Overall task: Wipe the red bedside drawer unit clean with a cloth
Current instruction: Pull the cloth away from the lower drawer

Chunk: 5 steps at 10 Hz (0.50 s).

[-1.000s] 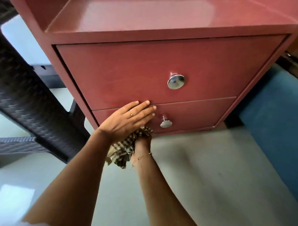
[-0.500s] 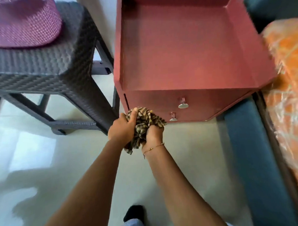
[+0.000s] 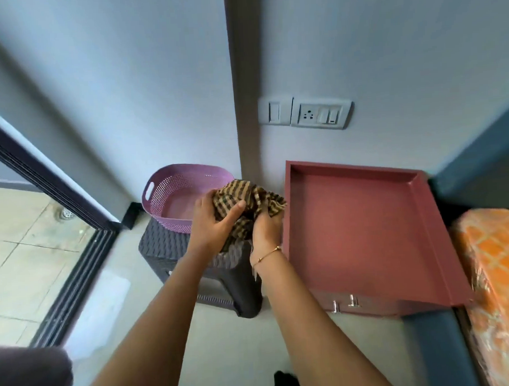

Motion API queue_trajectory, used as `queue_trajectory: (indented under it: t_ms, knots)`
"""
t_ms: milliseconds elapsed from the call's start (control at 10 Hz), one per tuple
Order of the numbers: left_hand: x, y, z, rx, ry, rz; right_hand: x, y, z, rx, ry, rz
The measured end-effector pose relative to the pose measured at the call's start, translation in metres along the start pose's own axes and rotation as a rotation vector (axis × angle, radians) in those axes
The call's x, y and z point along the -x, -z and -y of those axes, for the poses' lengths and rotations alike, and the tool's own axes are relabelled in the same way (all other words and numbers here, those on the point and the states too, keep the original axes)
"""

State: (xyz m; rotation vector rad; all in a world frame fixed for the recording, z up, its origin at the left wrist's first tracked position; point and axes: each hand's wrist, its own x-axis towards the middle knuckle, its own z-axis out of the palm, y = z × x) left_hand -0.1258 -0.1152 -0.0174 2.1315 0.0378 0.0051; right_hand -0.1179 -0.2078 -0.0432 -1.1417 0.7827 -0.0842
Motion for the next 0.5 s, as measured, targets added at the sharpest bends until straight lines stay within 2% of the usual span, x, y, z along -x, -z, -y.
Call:
queue_trajectory:
  t_ms: [100,200,300,400,500]
  knots:
    - [-0.029,0.018,0.004,-0.082,0.001,-0.012,-0.016,-0.033,0.003,0.003,0.000,0.107]
    - [-0.071,0.036,0.016,-0.168,0.003,-0.089,-0.047,-0.077,-0.004,0.030,-0.100,0.298]
    - [-0.095,0.042,0.033,-0.297,0.061,-0.059,-0.062,-0.091,-0.003,0.282,-0.169,0.403]
    - [-0.105,0.044,0.056,-0.538,0.163,0.123,-0.074,-0.088,-0.003,0.769,-0.096,0.466]
    - [-0.099,0.042,0.066,-0.712,0.161,0.164,-0.073,-0.075,0.000,0.918,0.082,0.458]
